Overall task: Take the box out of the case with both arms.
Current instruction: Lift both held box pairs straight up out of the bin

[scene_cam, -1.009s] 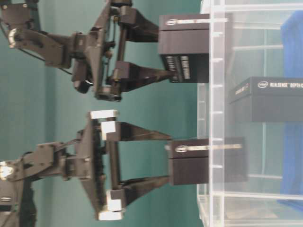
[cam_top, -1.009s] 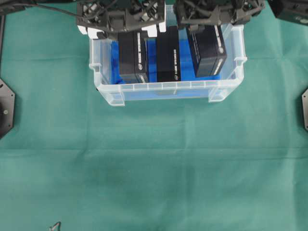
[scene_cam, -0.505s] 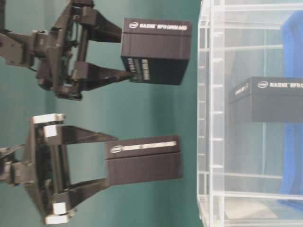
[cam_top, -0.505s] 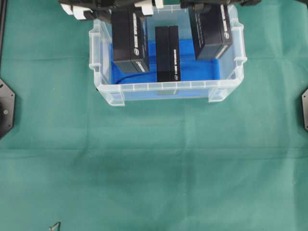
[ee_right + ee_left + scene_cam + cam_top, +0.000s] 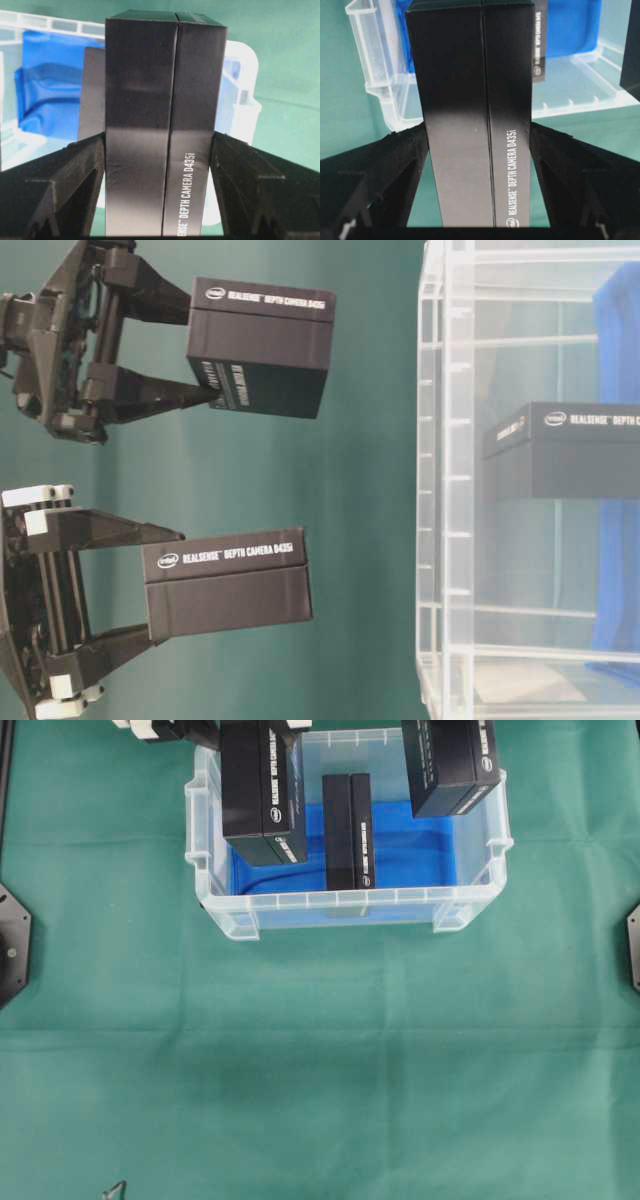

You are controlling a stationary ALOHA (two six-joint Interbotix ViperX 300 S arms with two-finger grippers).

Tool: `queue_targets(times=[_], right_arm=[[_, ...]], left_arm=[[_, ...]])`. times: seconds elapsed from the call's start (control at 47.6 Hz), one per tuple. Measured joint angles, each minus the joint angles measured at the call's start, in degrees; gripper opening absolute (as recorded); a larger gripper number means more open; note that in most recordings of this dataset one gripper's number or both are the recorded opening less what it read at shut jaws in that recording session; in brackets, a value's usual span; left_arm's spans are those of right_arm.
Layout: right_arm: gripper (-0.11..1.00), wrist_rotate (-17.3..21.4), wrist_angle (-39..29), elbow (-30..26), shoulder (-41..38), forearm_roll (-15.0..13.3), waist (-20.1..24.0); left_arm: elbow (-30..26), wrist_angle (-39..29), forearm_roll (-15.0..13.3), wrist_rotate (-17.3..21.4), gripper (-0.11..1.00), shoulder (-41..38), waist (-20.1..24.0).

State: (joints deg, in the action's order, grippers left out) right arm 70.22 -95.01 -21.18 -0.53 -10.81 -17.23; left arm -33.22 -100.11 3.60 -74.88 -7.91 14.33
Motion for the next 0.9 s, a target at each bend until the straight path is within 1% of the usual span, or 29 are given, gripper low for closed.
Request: queue_targets(times=[0.084,0.904], right_arm=[[0.65,-0.53,-0.44,0.0,0.0,0.0,0.0],[0.65,-0.35,-0.88,0.0,0.0,0.0,0.35]], left_arm=[[0.0,-0.09,0.0,0.0,0.64,-0.09,-0.09],[0.0,-0.18,0.0,0.0,0.64,-0.09,-0.26]])
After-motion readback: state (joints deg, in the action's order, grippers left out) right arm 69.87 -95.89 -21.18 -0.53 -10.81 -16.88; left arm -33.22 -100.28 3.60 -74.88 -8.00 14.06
